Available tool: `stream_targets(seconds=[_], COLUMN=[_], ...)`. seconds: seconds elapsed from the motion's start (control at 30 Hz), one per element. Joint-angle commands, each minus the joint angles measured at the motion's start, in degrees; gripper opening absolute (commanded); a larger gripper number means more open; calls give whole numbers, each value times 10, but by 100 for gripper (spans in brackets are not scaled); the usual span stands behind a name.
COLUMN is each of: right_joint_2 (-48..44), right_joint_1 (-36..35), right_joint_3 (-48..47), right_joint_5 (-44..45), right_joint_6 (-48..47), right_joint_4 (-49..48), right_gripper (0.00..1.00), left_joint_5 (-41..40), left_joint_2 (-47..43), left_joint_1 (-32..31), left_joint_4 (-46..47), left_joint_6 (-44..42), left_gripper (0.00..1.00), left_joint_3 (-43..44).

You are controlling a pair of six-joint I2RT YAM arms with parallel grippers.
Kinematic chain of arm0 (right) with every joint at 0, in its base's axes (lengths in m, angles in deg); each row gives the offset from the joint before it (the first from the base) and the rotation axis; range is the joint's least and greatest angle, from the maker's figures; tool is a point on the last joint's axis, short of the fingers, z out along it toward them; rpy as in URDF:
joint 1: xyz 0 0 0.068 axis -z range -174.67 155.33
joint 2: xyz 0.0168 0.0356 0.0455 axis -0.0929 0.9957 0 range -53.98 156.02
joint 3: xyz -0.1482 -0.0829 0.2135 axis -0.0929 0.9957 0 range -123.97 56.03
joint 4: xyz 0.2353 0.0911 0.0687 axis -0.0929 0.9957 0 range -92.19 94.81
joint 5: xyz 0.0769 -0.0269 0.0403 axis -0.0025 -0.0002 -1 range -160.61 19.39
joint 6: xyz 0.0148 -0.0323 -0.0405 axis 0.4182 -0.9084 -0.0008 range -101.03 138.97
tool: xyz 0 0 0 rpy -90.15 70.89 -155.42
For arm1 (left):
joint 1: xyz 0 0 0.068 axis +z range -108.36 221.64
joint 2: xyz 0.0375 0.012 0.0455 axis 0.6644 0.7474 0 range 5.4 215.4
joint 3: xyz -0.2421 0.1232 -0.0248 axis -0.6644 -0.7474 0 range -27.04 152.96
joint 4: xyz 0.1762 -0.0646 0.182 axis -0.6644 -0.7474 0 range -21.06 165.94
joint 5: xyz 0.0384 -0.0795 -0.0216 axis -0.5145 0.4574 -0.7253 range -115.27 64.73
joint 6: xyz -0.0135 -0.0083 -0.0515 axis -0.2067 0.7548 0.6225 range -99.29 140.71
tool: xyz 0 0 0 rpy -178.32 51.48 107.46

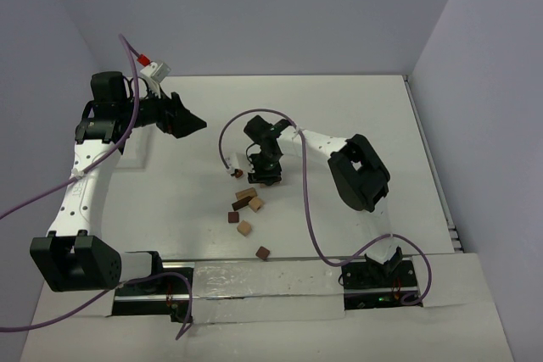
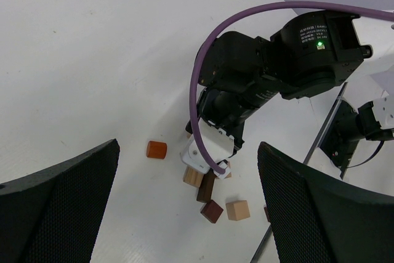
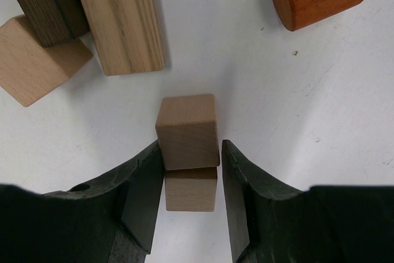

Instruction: Build the wood block tower

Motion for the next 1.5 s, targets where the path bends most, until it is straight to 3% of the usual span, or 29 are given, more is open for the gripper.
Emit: stream_targets(seconds=[0.0, 0.5, 0.87, 1.47], right_joint_2=[-4, -4, 2, 25], right_joint_1=[3, 5, 5, 20], right_joint_3=[4, -6, -23, -68], right_joint_5=[3, -5, -3, 13], right_joint_6=[-8, -12, 7, 49], right_joint_4=[7, 13, 20, 12], right_gripper=[48, 43, 20, 6], left_joint_5=[21, 20, 16, 14], left_joint_2=[-2, 2, 2, 4], left_joint_1=[4, 4, 4, 4], left_joint_4=[22, 23, 22, 22], left_joint_6=[-5, -5, -6, -5], left_gripper=[99, 99, 99, 99], left_joint_3=[2, 4, 5, 6])
